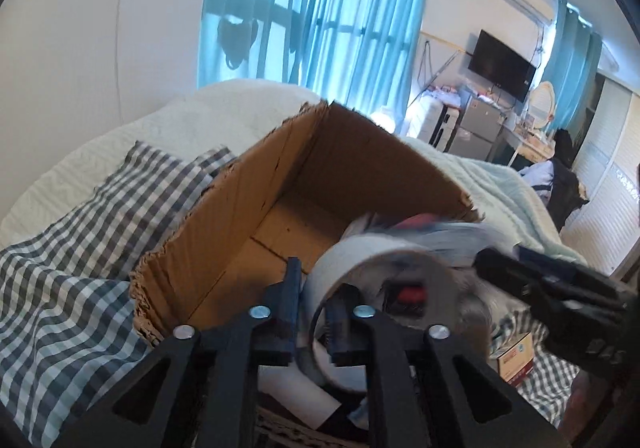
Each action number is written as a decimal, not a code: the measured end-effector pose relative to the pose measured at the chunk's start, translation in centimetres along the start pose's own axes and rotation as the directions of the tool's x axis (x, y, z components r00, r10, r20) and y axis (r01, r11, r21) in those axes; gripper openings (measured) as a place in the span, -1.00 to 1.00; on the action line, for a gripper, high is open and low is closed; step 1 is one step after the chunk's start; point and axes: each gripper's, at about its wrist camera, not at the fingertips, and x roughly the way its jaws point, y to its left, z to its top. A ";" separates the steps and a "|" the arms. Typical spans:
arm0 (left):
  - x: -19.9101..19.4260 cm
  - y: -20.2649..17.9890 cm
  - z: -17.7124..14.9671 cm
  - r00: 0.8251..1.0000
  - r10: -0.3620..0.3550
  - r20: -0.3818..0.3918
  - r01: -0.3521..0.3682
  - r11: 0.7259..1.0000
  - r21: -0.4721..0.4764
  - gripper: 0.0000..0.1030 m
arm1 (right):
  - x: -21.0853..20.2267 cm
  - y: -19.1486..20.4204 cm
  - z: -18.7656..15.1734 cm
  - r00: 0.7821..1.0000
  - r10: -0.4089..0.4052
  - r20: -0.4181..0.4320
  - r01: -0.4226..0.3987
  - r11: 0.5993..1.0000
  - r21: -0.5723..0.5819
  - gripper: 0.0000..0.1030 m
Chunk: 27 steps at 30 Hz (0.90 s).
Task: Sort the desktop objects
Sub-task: 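Carry the tape roll and packet over the box and open both tools, then move both tools back to the remaining items on the sheet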
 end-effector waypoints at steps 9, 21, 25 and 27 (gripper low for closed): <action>-3.8 -3.3 -0.7 0.999 -0.007 0.043 0.003 0.996 0.086 0.69 | -6.4 -4.0 -0.7 0.996 -0.071 0.058 0.068 0.996 0.051 0.45; -8.7 -11.1 -4.5 0.992 -0.124 0.007 0.121 0.978 0.171 0.82 | -15.9 -10.7 -5.4 0.975 -0.208 0.079 0.196 0.971 0.134 0.51; -8.6 -14.7 -7.6 0.985 -0.169 -0.039 0.173 0.954 0.243 0.82 | -16.3 -12.3 -7.5 0.972 -0.230 0.050 0.221 0.965 0.139 0.54; -8.0 -16.2 -9.4 0.980 -0.188 -0.071 0.200 0.940 0.277 0.82 | -16.3 -13.2 -8.8 0.972 -0.232 0.035 0.225 0.963 0.149 0.59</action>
